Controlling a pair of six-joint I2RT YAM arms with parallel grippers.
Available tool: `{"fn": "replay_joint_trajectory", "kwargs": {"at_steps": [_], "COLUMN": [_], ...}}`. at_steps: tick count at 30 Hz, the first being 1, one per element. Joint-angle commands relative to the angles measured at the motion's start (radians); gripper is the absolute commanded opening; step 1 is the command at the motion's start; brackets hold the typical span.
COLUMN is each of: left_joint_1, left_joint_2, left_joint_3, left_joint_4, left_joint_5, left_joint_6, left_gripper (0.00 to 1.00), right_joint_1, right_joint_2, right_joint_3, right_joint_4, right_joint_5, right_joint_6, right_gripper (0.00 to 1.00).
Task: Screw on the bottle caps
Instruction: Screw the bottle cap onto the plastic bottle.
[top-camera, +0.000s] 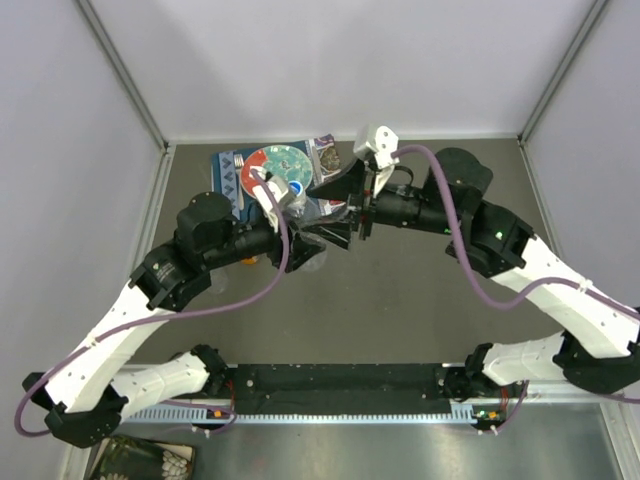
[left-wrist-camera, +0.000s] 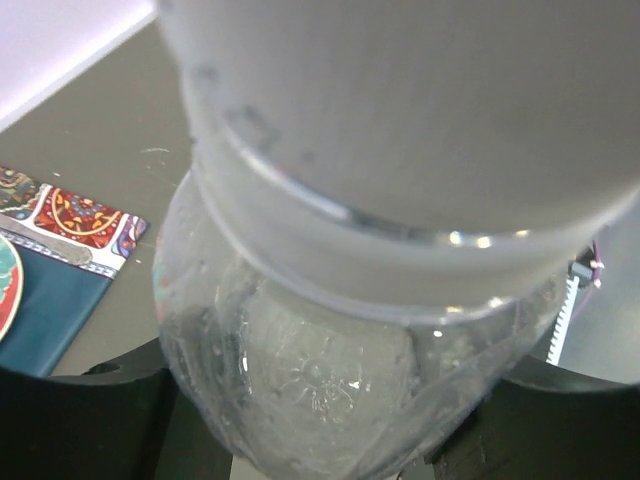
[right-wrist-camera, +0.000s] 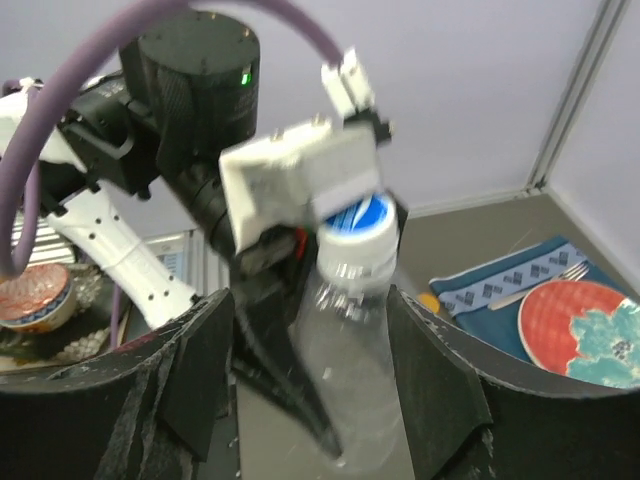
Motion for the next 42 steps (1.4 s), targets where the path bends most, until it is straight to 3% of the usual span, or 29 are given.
{"fn": "replay_joint_trajectory", "kwargs": {"at_steps": [1, 8, 16, 24, 36, 42], "left_joint_1": [0.031, 0.045, 0.047, 0.050, 0.048, 0.048], "left_joint_2": [-0.032, -0.029, -0.037, -0.048, -0.052, -0.052], "left_joint_3": [0.026, 0.040, 0.021, -0.009, -0.031, -0.037], "left_joint_4": [0.140, 0.148, 0.140, 0.140, 0.134, 0.133], "left_joint_5": [0.006, 0.046, 0.108, 0.145, 0.171, 0.177], "left_joint_6": [-0.018, -0.030, -0.036, -0.044, -0.048, -0.051], "left_gripper": [0.00, 0.00, 0.00, 0.00, 0.00, 0.00], "right_joint_1": [-0.041, -0.060, -0.083, -0.093, -0.098, -0.098], "right_joint_2": [-0.065, -0.023, -0.011, 0.012, 0.113, 0.133], "right_joint_3": [-0.028, -0.033, 0.018, 0.069, 0.118, 0.116], "right_joint_4": [-0.128, -0.121, -0.064, 0.031, 0.106, 0.111], "right_joint_5": [-0.084, -0.135, -0.075, -0.060, -0.304, -0.339], "right_joint_6": [0.039, 0.060, -0.004, -0.027, 0.045, 0.051], "right_gripper": [0.65, 0.73, 0.72, 0.66, 0.57, 0.49]}}
